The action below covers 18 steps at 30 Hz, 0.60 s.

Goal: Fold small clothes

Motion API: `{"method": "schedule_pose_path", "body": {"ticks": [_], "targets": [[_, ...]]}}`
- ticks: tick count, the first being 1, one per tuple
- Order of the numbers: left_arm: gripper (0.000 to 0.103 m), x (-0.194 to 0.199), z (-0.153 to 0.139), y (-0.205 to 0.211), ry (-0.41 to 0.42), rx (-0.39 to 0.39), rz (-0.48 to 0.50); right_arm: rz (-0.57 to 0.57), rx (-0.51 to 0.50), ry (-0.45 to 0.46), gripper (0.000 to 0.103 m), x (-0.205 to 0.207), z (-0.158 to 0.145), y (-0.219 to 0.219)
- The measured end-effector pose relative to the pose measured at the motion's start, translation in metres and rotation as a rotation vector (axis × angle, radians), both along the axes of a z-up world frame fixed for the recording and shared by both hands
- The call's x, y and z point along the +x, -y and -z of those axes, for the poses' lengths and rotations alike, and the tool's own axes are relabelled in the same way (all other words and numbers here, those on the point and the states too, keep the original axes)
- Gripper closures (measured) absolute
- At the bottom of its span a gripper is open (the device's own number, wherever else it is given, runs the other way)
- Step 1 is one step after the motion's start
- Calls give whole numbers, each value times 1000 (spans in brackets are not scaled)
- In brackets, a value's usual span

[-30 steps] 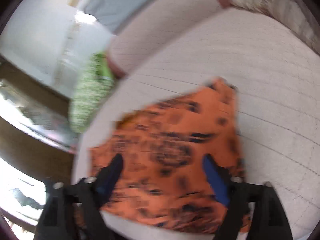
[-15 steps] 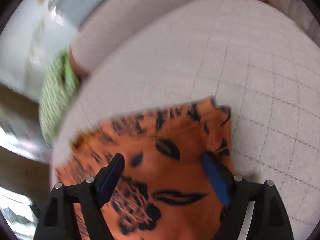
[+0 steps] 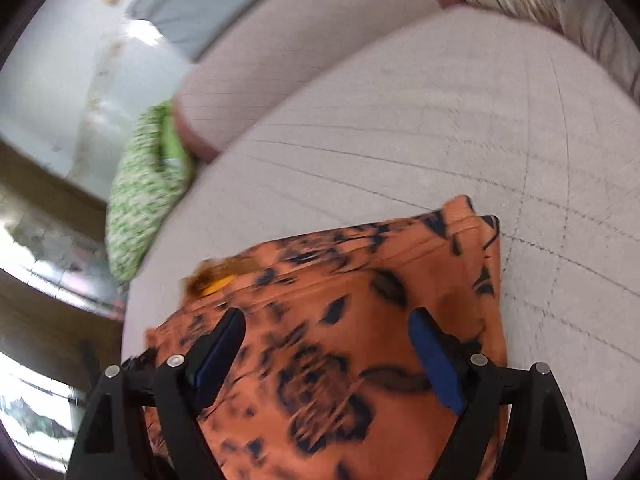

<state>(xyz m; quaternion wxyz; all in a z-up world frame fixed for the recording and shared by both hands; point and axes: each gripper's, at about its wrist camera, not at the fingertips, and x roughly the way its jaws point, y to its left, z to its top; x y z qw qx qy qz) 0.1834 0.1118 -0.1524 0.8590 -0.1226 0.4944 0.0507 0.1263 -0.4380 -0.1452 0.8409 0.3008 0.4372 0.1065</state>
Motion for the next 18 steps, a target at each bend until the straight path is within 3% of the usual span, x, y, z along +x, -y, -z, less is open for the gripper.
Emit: {"method": "schedule_pose_path", "body": {"ticks": [4,6,8,9,11,14,16,18], "targets": [[44,-41,-20,9,87,65,28,32,91,40,17,-55,-8,-1],[43,-49,-9,16,58,110,61,30,107,-22,13,-70,22,-3],[42,-49,14,18,-17,135,87,58,155,-68,17,-71,56,4],[42,-54,13,17,10,131,86,96,194,-52,17,-77,50,11],[42,-67,0,18,45,154,68,114,178,-27,16,-85,20,9],[41,-95,-29,30,138,140,94,49,160,93,15,-104,-13,-7],[34,-114,-36,41,171,148,119,32,147,89,14,-109,-6,-11],[33,-124,-22,41,138,137,136,58,118,-22,12,-112,29,-5]]}}
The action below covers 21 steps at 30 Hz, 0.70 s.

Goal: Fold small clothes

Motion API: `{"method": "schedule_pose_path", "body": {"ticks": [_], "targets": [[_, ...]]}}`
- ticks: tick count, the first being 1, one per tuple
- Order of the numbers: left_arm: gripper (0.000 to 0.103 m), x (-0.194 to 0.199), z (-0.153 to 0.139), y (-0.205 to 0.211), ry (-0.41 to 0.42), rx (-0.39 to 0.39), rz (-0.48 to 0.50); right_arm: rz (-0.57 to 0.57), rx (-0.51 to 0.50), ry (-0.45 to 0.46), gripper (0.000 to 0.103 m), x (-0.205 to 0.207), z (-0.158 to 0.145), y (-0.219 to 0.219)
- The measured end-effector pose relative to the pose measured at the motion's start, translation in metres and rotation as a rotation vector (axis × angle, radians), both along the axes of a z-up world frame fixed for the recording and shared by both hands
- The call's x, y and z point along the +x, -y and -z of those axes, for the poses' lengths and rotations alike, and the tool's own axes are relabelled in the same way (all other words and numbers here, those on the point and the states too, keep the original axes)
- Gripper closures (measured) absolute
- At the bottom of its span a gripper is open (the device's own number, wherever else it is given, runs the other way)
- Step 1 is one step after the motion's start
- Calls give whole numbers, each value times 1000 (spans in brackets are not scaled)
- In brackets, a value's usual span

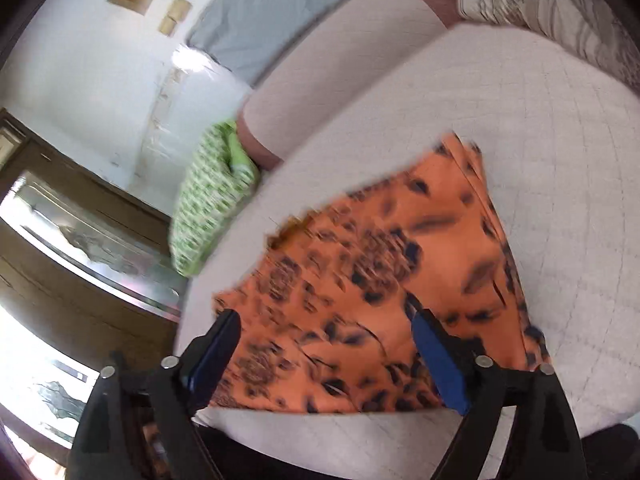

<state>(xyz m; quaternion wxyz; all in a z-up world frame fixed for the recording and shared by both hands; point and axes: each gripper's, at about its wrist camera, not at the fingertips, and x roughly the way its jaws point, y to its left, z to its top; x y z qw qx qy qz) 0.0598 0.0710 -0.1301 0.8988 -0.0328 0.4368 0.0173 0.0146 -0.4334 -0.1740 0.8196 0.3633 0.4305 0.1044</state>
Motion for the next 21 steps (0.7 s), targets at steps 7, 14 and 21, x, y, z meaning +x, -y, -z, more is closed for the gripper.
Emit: {"method": "schedule_pose_path", "body": {"ticks": [7,14,21], "targets": [[33,1,19,-8,-46,-18,-37,-6,-7,70,15,-18,-21,-11],[31,5,45,-16,-131,-28,-56,43,-24,-41,11,-9,14,-10],[31,-1,12,-6,-41,0,-36,1,-120,74,11,-11,-20,-25]]}}
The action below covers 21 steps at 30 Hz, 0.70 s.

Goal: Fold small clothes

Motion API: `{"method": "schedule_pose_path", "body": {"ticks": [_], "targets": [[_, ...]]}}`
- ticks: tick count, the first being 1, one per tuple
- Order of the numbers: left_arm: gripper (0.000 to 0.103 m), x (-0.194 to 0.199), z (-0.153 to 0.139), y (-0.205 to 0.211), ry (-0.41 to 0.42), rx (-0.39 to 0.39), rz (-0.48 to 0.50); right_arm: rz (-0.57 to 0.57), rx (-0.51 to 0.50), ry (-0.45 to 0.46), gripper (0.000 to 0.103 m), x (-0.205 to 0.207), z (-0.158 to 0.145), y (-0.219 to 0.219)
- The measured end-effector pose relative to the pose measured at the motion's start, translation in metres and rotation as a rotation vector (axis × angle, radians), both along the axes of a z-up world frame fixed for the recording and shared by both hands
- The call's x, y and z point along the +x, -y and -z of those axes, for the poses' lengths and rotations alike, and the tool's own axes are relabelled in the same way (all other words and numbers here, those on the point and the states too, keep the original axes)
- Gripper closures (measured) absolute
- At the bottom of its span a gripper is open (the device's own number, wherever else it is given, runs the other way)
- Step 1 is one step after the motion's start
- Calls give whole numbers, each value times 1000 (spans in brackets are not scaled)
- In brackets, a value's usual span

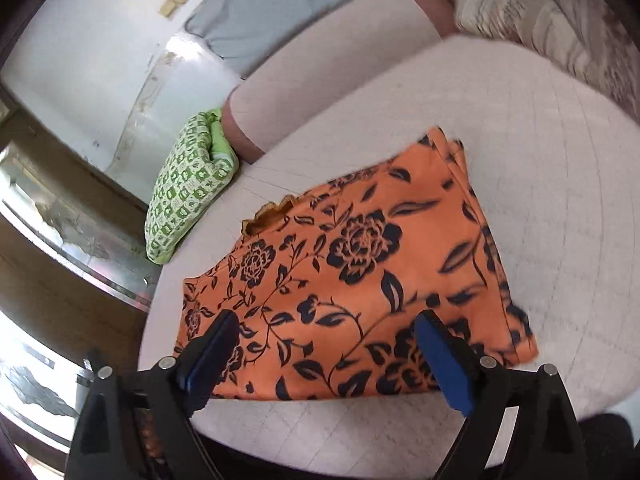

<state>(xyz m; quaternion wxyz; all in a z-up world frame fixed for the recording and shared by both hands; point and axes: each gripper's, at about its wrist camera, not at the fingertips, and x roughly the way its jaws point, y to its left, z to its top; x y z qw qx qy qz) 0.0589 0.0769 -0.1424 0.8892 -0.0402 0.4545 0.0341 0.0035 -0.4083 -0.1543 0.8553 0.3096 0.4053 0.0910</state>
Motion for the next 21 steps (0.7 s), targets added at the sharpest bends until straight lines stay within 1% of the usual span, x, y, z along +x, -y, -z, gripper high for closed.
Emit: {"method": "schedule_pose_path", "body": {"ticks": [1,2,3,4,6,7,9,10,12,14,15,16,17,18,19,21], "targets": [[31,3,12,2,-49,24,4,19,-3,-86,11,8,19,2],[31,1,27,-3,-112,23,-2,44,11,-197,12,14,38,8],[30,0,35,-10,-121,-32,-25,61,34,-162,12,10,34,13],[30,-3,31,-12,-108,-39,-30,58,39,-126,13,8,24,13],[31,-5,23,-12,-105,-23,-43,8,37,-51,13,8,0,8],[31,-7,16,-11,-81,-23,-48,-8,2,-15,13,11,-15,4],[31,-10,2,-3,-42,-4,-23,-26,-13,22,13,23,-31,5],[31,-11,-1,1,-36,7,-11,-27,-7,33,13,35,-33,5],[31,-9,-9,9,-23,16,9,-28,-3,38,13,63,-32,12],[31,-5,-12,13,-18,28,17,-8,-1,22,13,96,-21,17],[31,-7,-11,16,-24,22,15,3,-3,-18,13,115,-7,23],[31,-7,-11,18,-27,14,13,20,0,-92,13,130,13,28],[31,-7,-10,19,-33,7,12,52,29,-193,13,142,40,37],[31,-9,-11,20,-39,4,12,69,54,-178,13,138,39,43],[31,-14,-13,19,-41,3,16,81,40,-151,13,134,29,41],[31,-12,-6,22,-28,9,26,50,-16,-96,13,117,2,28]]}}
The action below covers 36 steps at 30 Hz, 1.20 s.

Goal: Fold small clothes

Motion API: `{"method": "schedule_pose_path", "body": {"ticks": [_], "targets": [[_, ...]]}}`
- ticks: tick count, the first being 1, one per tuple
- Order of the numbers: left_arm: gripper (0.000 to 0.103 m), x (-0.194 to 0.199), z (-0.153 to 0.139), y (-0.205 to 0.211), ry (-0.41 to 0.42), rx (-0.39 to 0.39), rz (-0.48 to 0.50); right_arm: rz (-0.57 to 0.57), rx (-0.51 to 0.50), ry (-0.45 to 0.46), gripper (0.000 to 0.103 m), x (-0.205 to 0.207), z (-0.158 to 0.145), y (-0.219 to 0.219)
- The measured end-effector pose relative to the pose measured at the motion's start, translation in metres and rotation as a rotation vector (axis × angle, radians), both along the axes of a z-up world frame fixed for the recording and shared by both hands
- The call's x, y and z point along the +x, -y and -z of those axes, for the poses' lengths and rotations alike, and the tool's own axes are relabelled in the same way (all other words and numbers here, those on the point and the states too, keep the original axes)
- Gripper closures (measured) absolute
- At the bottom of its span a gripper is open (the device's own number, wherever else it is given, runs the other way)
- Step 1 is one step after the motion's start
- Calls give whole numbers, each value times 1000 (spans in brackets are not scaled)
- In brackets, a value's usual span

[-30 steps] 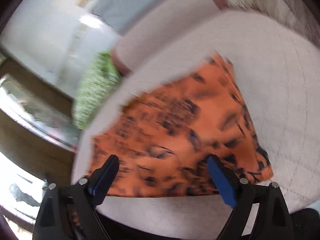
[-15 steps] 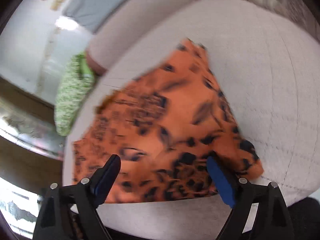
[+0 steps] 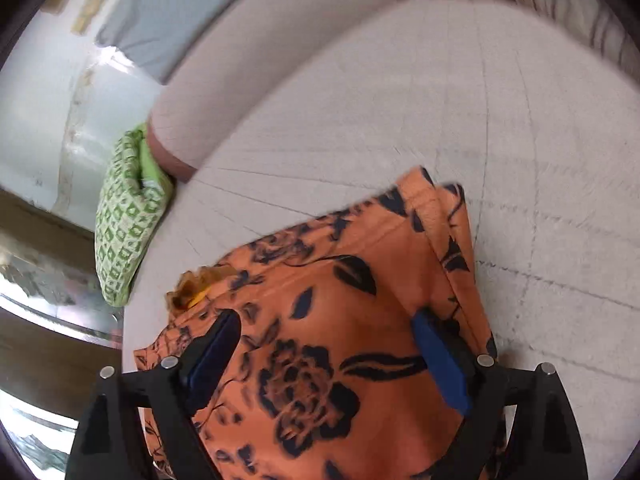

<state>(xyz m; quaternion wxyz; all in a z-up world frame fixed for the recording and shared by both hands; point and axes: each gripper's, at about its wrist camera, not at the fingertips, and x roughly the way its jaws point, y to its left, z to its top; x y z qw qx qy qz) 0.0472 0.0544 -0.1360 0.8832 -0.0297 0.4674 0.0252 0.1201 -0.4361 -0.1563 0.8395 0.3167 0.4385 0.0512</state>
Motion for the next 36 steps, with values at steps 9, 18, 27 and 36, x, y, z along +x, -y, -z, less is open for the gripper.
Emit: {"method": "schedule_pose_path", "body": {"ticks": [9,18,27,36], "targets": [[31,0,9,-2,-21,4,-5,-42,-31,-56,13,-76,35,-27],[31,-10,-1,-6,3,-2,-17,-78,-117,82,11,-96,-12,-53],[31,-7,0,-5,-6,7,-4,-61,-80,18,11,-111,-6,-49],[31,2,2,9,-3,11,14,71,133,-100,11,-156,39,-27]]}}
